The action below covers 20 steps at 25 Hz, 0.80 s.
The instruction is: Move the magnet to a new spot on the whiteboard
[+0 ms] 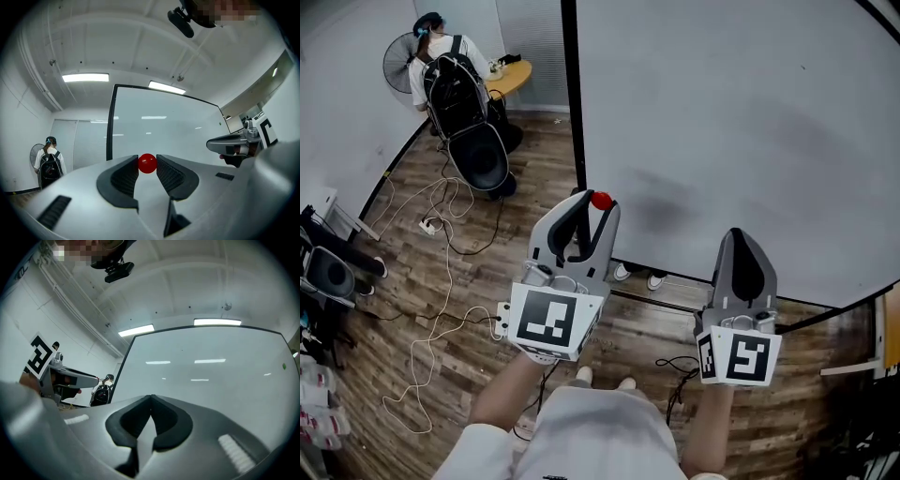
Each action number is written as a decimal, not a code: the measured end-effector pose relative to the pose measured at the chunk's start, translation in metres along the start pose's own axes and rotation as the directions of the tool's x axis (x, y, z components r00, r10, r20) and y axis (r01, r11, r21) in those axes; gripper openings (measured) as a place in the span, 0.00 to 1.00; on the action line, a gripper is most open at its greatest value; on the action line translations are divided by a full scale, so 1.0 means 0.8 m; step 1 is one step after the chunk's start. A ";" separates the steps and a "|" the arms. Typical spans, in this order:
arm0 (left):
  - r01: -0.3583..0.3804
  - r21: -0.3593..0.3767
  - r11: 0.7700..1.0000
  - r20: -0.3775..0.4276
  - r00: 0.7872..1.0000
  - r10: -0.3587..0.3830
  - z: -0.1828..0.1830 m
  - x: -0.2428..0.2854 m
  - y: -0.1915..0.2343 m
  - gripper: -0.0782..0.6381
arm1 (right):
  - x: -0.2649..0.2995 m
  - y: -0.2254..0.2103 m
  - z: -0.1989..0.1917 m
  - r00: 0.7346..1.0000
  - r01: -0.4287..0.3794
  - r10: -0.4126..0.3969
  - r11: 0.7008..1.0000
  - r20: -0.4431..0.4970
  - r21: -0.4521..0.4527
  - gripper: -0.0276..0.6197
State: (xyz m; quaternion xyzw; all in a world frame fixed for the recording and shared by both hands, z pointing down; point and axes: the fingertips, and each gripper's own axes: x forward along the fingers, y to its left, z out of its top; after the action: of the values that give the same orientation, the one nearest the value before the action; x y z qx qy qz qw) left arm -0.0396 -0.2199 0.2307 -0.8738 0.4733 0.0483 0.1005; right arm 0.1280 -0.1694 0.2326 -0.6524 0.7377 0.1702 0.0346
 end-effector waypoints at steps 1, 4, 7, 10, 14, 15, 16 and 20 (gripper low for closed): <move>0.001 0.001 1.000 -0.003 1.000 -0.001 -0.003 0.000 -0.001 0.28 | -0.002 -0.001 -0.003 1.000 0.005 -0.005 1.000 -0.004 0.004 0.04; 0.005 0.005 1.000 -0.010 1.000 -0.004 -0.005 0.006 -0.004 0.28 | -0.002 -0.004 -0.006 1.000 0.011 -0.011 1.000 -0.008 0.007 0.04; 0.007 0.008 1.000 -0.030 1.000 -0.006 -0.008 0.014 -0.010 0.28 | -0.001 -0.007 -0.005 1.000 0.010 -0.010 1.000 -0.012 0.011 0.04; 0.023 0.005 1.000 -0.048 0.999 -0.023 -0.016 0.026 -0.021 0.28 | 0.000 -0.010 -0.003 1.000 0.007 -0.007 1.000 -0.017 0.007 0.04; 0.039 0.004 0.999 -0.049 0.998 -0.039 -0.030 0.047 -0.035 0.28 | 0.000 -0.010 -0.009 1.000 0.004 -0.004 1.000 -0.025 -0.001 0.04; 0.041 0.004 0.999 -0.044 0.998 -0.040 -0.033 0.053 -0.038 0.28 | 0.000 -0.012 -0.012 1.000 0.005 -0.005 1.000 -0.028 -0.001 0.04; 0.043 0.005 0.999 -0.043 0.998 -0.042 -0.036 0.059 -0.042 0.28 | 0.000 -0.014 -0.014 0.999 0.006 -0.006 1.000 -0.032 -0.002 0.04; 0.050 0.003 0.999 -0.058 0.997 -0.050 -0.048 0.083 -0.056 0.28 | -0.002 -0.028 -0.021 0.999 0.014 -0.014 1.000 -0.045 -0.007 0.04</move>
State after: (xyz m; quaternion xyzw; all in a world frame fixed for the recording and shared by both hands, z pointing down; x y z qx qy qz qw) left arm 0.0339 -0.2585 0.2624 -0.8861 0.4542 0.0194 0.0900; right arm 0.1527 -0.1753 0.2443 -0.6612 0.7332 0.1578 0.0171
